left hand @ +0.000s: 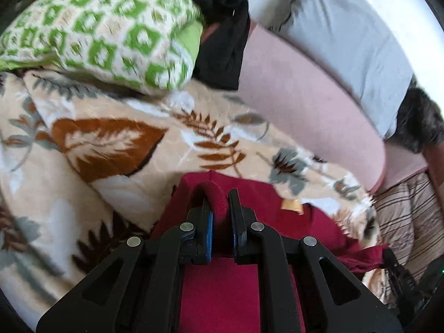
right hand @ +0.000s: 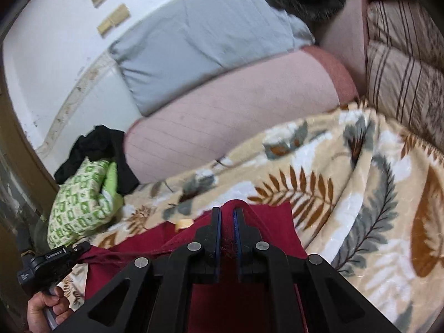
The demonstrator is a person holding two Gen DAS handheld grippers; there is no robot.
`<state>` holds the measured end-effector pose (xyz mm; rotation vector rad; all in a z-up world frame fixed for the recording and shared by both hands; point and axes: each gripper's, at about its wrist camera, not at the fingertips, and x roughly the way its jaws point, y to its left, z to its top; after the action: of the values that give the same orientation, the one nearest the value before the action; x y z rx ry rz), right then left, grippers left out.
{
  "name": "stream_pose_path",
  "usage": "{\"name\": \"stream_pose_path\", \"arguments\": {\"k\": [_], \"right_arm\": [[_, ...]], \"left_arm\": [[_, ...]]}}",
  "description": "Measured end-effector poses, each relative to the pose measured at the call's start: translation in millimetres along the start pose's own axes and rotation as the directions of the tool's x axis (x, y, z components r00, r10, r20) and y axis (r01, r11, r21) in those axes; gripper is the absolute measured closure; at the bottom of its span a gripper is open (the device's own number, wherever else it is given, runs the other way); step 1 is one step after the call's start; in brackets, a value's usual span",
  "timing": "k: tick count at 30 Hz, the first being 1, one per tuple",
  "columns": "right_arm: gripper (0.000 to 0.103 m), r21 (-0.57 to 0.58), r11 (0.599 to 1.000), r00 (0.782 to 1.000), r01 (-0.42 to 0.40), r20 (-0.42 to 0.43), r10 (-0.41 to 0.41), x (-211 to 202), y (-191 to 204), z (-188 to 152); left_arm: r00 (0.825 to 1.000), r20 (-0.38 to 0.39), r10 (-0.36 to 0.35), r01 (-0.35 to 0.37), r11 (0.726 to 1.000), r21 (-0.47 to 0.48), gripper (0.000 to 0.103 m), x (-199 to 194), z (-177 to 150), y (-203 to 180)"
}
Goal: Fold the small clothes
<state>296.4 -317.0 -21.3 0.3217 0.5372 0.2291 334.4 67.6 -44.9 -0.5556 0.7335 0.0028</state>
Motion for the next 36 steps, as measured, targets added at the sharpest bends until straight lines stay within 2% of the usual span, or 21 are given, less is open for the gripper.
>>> {"name": "stream_pose_path", "arguments": {"k": [2, 10, 11, 13, 14, 15, 16, 19, 21, 23, 26, 27, 28, 30, 32, 33, 35, 36], "right_arm": [[0.095, 0.007, 1.0, 1.0, -0.025, 0.001, 0.025, 14.4, -6.3, -2.8], [0.079, 0.03, 0.996, 0.996, -0.084, 0.0, 0.084, 11.6, -9.5, -3.0], [0.077, 0.028, 0.995, 0.996, -0.091, 0.003, 0.091, 9.2, -8.4, -2.8], [0.065, 0.016, 0.994, 0.994, -0.104, 0.021, 0.104, 1.7, -6.3, -1.8], [0.061, 0.008, 0.995, 0.994, -0.101, 0.029, 0.101, -1.1, -5.4, -1.5], [0.058, -0.004, 0.996, 0.995, -0.092, 0.037, 0.092, -3.9, -4.7, -1.2], [0.058, -0.02, 0.997, 0.996, -0.081, 0.042, 0.082, -5.3, -4.1, -0.8], [0.058, -0.061, 0.998, 1.0, -0.002, 0.022, 0.003, -0.4, -5.3, 0.8], [0.058, -0.08, 0.996, 0.999, 0.044, 0.01, -0.043, 5.2, -6.9, 3.2], [0.058, -0.091, 0.996, 1.0, 0.021, -0.011, -0.022, 11.3, -6.1, 7.7], [0.058, -0.167, 0.986, 0.999, -0.021, -0.038, 0.014, 23.7, 12.5, 14.3], [0.058, -0.19, 0.981, 0.997, -0.05, -0.073, 0.037, 33.5, 20.8, 14.6], [0.058, -0.205, 0.974, 0.987, -0.094, -0.148, 0.064, 49.4, 28.1, 13.0], [0.058, -0.233, 0.967, 0.973, -0.105, -0.225, 0.051, 73.3, 34.8, 6.6], [0.058, -0.26, 0.965, 0.972, -0.044, -0.235, -0.019, 94.0, 29.5, 0.1], [0.058, -0.244, 0.97, 0.965, -0.009, -0.256, -0.055, 106.1, 19.4, -3.9], [0.06, -0.231, 0.972, 0.945, 0.039, -0.307, -0.111, 124.7, -0.8, -12.9], [0.065, -0.234, 0.971, 0.946, 0.039, -0.305, -0.111, 128.4, -8.5, -17.6]], "left_arm": [[1.0, -0.016, 0.027, -0.027, 1.0, 0.008, 0.093, 10.9, -1.5, 0.0], [0.998, -0.06, -0.024, 0.027, 0.999, 0.039, 0.089, 5.5, 10.8, -5.0], [0.997, -0.067, -0.034, 0.037, 0.998, 0.044, 0.083, 3.4, 12.4, -5.9], [0.996, -0.07, -0.052, 0.056, 0.997, 0.051, 0.073, -0.2, 16.2, -8.4], [0.996, -0.066, -0.056, 0.059, 0.997, 0.053, 0.061, -3.2, 18.5, -9.3], [0.998, -0.039, -0.042, 0.044, 0.998, 0.055, 0.05, -9.8, 22.7, -9.9], [1.0, -0.004, -0.029, 0.029, 0.998, 0.052, 0.047, -17.2, 27.0, -9.3], [0.997, 0.08, -0.003, 0.0, 0.999, 0.033, 0.046, -37.1, 36.6, -8.9], [0.993, 0.114, -0.021, 0.012, 0.997, 0.078, 0.046, -44.4, 33.1, -21.2], [0.995, 0.083, -0.05, 0.035, 0.984, 0.174, 0.046, -38.0, 21.3, -42.9], [0.998, 0.044, -0.037, 0.023, 0.956, 0.292, 0.046, -14.8, 1.2, -67.8], [1.0, 0.026, -0.016, 0.007, 0.948, 0.317, 0.046, 0.6, -4.6, -73.0], [1.0, 0.014, 0.01, -0.014, 0.944, 0.329, 0.046, 11.9, -6.5, -74.6], [0.997, 0.012, 0.076, -0.076, 0.937, 0.342, 0.046, 32.8, -5.9, -71.2], [0.99, -0.021, 0.14, -0.128, 0.948, 0.29, 0.046, 53.8, -1.2, -51.7], [0.987, -0.07, 0.147, -0.127, 0.964, 0.232, 0.047, 67.5, 0.6, -34.2], [0.989, -0.112, 0.101, -0.082, 0.984, 0.158, 0.048, 81.0, -2.0, -10.8], [0.995, -0.083, 0.052, -0.041, 0.991, 0.125, 0.048, 78.5, -0.6, -2.6]]}}
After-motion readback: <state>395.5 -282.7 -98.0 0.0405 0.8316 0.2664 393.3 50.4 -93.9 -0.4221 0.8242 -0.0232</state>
